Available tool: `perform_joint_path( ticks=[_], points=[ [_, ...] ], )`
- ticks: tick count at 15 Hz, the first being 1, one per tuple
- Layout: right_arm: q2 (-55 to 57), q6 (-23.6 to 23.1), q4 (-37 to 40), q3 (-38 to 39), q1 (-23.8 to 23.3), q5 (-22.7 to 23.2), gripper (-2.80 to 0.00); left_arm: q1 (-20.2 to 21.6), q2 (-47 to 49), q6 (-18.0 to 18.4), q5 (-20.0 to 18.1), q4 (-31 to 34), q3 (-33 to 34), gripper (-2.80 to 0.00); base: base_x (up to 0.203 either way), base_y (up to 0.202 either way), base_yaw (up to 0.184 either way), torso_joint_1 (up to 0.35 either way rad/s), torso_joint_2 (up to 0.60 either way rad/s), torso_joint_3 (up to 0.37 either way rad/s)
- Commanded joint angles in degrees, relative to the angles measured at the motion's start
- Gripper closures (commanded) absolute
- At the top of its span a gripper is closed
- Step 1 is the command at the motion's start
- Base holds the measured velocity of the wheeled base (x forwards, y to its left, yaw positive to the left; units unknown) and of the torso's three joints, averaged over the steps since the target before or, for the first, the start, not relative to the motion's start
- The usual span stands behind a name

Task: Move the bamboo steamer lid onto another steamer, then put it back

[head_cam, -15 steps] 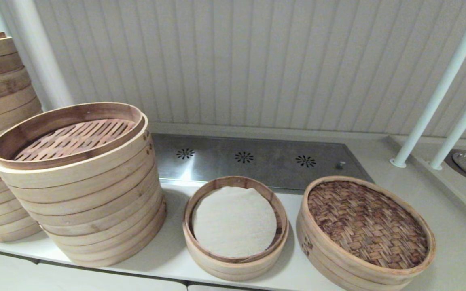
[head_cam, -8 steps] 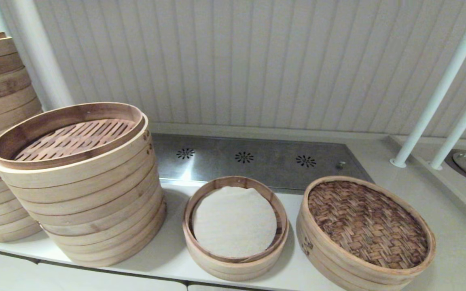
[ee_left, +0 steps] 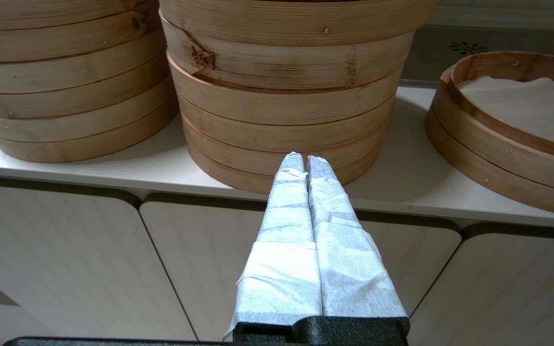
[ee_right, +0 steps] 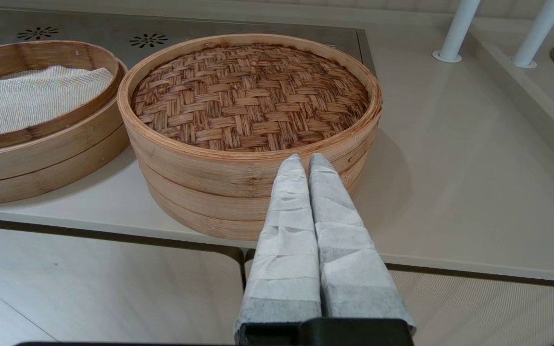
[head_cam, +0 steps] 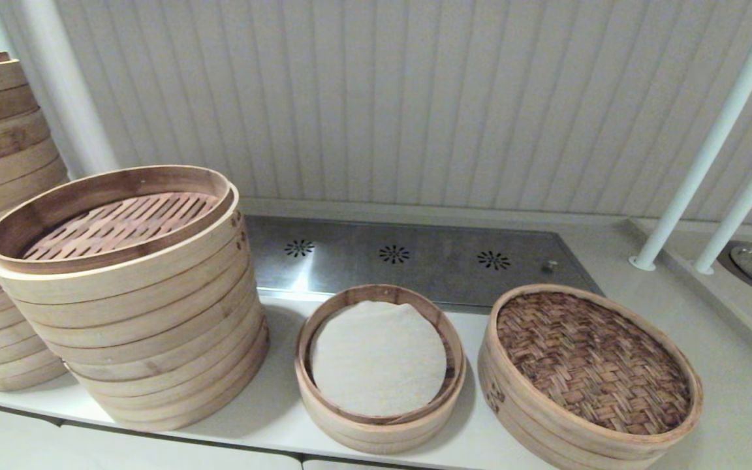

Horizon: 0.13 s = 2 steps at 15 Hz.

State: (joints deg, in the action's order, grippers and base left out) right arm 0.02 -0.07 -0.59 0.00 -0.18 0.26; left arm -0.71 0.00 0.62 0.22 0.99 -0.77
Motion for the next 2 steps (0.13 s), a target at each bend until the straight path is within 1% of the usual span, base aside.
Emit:
perform_joint_path(
  ticks=[1,2],
  points=[
    [-0.02,-0.01,0.06,0.18,0.01,0.09,0.00,0.00,0.09,-0.01,0.04,0.04,-0.02,0.00,0.000,0.000,0.000,0.000,0.00,0.000],
    [-0.02,-0.01,0.06,0.18,0.01,0.00,0.00,0.00,0.09,-0.01,0.04,-0.02,-0.02,0.00,0.000,0.000,0.000,0.000,0.00,0.000]
  ],
)
